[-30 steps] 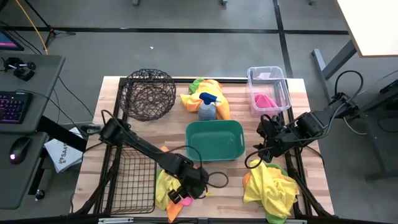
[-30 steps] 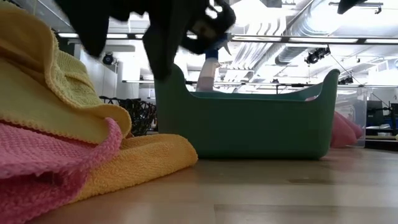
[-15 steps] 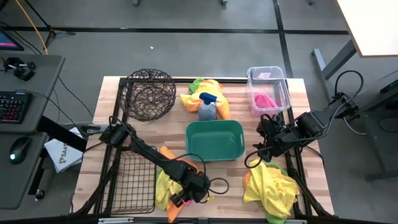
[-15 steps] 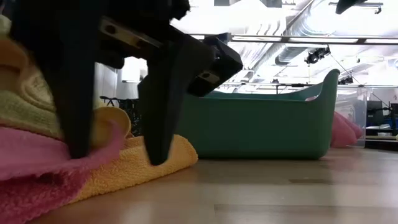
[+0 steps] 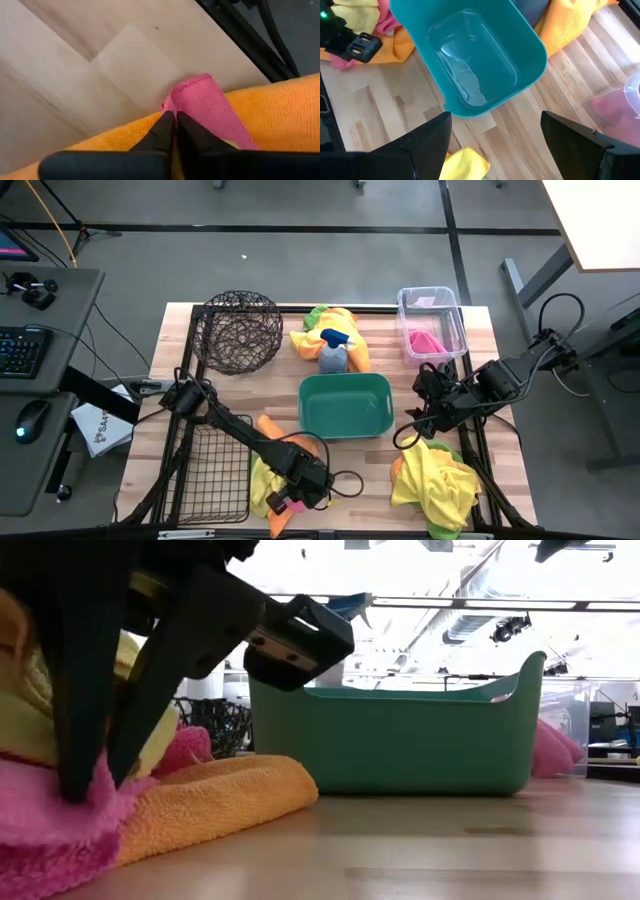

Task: Sort microfiber towel by color & place in baskets
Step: Put the pink towel into the transparent bin

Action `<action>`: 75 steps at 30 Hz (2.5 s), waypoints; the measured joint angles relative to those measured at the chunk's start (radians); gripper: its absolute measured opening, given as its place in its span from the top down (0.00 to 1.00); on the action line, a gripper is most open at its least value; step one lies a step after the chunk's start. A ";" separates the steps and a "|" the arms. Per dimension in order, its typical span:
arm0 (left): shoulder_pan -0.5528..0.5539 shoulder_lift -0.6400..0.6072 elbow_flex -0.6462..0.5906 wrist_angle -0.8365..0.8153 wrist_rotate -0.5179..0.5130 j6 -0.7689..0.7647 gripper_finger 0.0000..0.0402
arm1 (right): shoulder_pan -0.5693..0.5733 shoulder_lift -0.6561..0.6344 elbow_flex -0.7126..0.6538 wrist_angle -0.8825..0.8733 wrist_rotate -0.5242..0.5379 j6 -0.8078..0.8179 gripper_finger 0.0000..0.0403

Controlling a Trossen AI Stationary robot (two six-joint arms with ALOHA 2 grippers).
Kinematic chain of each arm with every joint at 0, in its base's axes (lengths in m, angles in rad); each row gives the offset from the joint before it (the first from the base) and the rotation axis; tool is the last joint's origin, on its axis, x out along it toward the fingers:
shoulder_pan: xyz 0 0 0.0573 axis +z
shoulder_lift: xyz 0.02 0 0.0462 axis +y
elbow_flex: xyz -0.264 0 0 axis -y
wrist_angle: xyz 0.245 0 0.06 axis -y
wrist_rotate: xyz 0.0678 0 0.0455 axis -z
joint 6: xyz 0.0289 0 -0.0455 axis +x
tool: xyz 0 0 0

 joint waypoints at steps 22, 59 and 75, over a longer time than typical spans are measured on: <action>0.113 -0.578 0.229 -0.040 -0.359 -0.186 1.00 | 0.000 0.000 0.000 0.209 0.013 -0.158 0.25; 0.284 -0.585 0.226 0.681 -0.924 0.134 1.00 | -0.142 0.231 0.000 1.450 0.461 -0.966 0.25; 0.255 -0.565 0.227 0.802 -0.840 0.107 1.00 | -0.166 0.280 0.000 1.763 0.671 -1.273 0.25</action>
